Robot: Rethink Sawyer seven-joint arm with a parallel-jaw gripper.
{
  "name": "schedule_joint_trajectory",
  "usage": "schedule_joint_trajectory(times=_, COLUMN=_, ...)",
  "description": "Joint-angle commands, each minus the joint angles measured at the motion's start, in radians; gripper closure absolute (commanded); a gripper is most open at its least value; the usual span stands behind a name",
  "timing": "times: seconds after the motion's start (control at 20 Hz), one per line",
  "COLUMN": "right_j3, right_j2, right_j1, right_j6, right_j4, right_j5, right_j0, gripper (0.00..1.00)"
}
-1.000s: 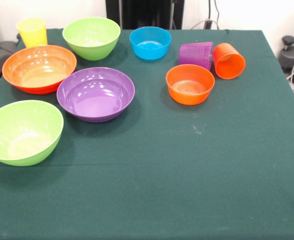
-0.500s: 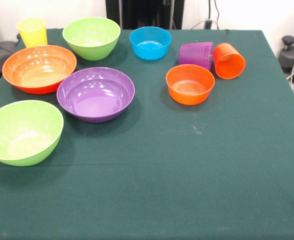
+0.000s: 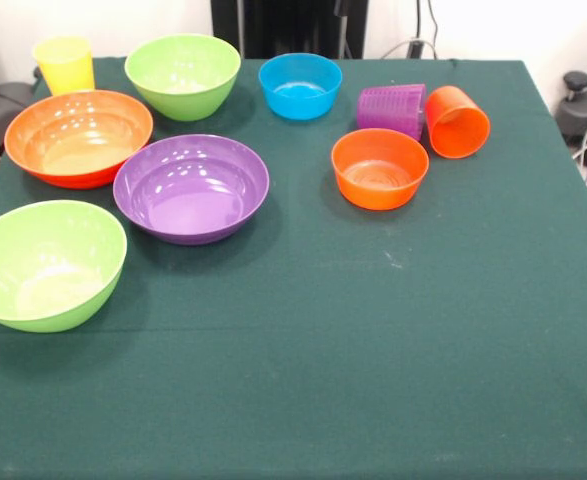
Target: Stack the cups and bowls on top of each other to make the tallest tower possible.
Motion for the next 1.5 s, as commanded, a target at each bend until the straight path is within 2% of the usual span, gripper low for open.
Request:
schedule_joint_trajectory(times=0.05, right_j3=-0.055, right_j2=-0.007, right_j1=0.088, right_j6=0.221, right_j4=-0.072, right_j5=-0.054, right_j0=0.040, gripper=0.00)
schedule_joint_trajectory(times=0.85, right_j3=0.074, right_j2=-0.132, right_j1=0.034, right_j6=0.264, right_j4=-0.117, right_j5=-0.162, right_j0=0.027, gripper=0.00)
schedule_joint_trajectory(times=1.05, right_j3=0.116, right_j2=-0.156, right_j1=0.010, right_j6=0.247, right_j4=-0.134, right_j5=-0.190, right_j0=-0.001, gripper=0.00)
schedule_joint_trajectory(times=1.5, right_j3=0.124, right_j2=-0.219, right_j1=0.050, right_j6=0.244, right_j4=-0.190, right_j5=-0.249, right_j0=-0.015, gripper=0.00)
